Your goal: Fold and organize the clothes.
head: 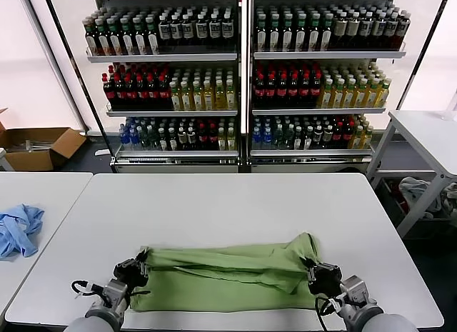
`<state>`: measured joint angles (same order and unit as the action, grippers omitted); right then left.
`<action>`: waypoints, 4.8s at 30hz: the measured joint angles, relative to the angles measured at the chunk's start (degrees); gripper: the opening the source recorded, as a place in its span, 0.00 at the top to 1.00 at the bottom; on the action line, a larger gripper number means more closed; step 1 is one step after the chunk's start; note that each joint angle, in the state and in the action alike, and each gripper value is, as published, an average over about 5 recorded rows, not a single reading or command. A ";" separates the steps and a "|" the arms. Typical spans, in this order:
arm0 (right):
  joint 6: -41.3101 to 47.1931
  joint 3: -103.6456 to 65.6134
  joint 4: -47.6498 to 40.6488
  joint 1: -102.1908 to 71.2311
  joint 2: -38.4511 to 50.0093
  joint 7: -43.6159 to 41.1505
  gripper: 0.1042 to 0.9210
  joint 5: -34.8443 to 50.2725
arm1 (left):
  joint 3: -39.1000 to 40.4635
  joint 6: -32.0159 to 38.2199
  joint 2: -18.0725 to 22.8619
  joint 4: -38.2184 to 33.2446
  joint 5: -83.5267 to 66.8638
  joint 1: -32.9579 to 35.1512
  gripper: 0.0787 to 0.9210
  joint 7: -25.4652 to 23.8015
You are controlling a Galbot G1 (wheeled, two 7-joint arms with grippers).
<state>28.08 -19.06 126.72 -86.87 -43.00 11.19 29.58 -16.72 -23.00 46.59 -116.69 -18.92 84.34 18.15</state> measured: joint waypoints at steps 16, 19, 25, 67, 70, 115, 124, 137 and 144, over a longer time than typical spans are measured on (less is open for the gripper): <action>-4.53 2.50 -1.36 -0.91 -3.91 17.27 0.63 1.24 | 0.77 1.48 1.16 -0.97 4.63 1.94 0.60 3.24; -4.70 2.43 -1.48 -1.15 -4.39 20.41 0.52 1.40 | 0.27 1.50 0.80 -1.52 5.38 2.47 0.50 3.47; -5.91 0.22 -0.27 -2.67 -4.21 24.10 0.31 1.30 | -1.19 0.98 -0.06 -3.52 5.68 4.15 0.30 4.15; -54.10 -18.69 -5.33 -24.49 -8.00 5.20 0.12 -1.73 | -2.60 13.53 14.28 -3.04 -8.30 8.61 0.12 5.96; -54.76 -18.95 -5.35 -24.76 -8.16 4.83 0.12 -1.70 | -2.64 13.19 14.44 -2.07 -9.60 8.13 0.12 5.99; -51.47 -17.81 -2.19 -20.36 -7.95 7.38 0.12 -2.42 | -4.71 15.39 11.51 -0.31 -17.19 4.54 0.96 8.78; -50.43 -17.06 -2.10 -18.52 -7.44 7.65 0.12 -1.99 | -20.71 12.34 7.67 -2.10 -22.24 6.60 0.96 8.32; -49.35 -16.79 -1.97 -17.08 -8.14 8.12 0.12 -2.51 | -25.13 10.10 8.41 -8.36 -19.10 6.84 0.96 6.55; -48.83 -16.78 -2.04 -16.42 -8.38 8.32 0.12 -2.59 | -12.93 9.17 10.26 -8.13 -11.35 3.58 0.96 4.37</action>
<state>-20.75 -35.84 124.67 -103.29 -51.38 19.51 26.98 -29.66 -13.84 56.85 -124.82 -30.27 87.92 22.51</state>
